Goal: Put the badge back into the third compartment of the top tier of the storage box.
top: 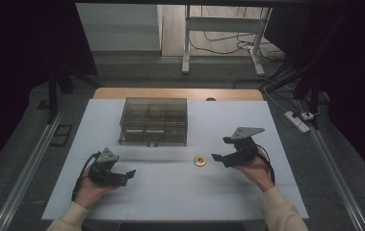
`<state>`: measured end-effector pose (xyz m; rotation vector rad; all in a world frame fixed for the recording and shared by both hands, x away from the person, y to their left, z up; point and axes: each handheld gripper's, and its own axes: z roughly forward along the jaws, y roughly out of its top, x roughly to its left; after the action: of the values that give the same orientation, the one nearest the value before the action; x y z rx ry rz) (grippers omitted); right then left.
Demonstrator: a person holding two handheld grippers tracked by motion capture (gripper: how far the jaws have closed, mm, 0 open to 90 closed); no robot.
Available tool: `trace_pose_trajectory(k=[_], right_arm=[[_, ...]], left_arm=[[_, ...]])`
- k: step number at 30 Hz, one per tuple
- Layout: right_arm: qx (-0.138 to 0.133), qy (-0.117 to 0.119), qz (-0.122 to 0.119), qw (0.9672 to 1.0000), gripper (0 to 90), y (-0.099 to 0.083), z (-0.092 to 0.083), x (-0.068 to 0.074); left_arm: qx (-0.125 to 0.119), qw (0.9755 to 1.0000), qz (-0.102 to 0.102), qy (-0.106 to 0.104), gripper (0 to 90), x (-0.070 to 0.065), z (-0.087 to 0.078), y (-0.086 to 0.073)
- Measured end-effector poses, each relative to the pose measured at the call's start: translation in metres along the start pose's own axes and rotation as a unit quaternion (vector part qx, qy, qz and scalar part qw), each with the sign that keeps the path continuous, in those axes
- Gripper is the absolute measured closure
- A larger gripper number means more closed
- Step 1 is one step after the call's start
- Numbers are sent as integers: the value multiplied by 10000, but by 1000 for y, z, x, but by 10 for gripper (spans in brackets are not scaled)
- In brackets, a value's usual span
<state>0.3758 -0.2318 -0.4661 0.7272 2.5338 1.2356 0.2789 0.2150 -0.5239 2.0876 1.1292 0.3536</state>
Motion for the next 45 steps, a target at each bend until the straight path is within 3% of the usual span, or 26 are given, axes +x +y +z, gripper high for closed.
trace_pose_trajectory(k=[23,45], right_arm=[[443,334,-216,9982,153,26,35,11],[979,458,-325,9936,154,30,63,19]], left_arm=[[-14,9999,-109,33,110,4,-2,-3],[-22,9999,-131,10,110,3,-4,-4]])
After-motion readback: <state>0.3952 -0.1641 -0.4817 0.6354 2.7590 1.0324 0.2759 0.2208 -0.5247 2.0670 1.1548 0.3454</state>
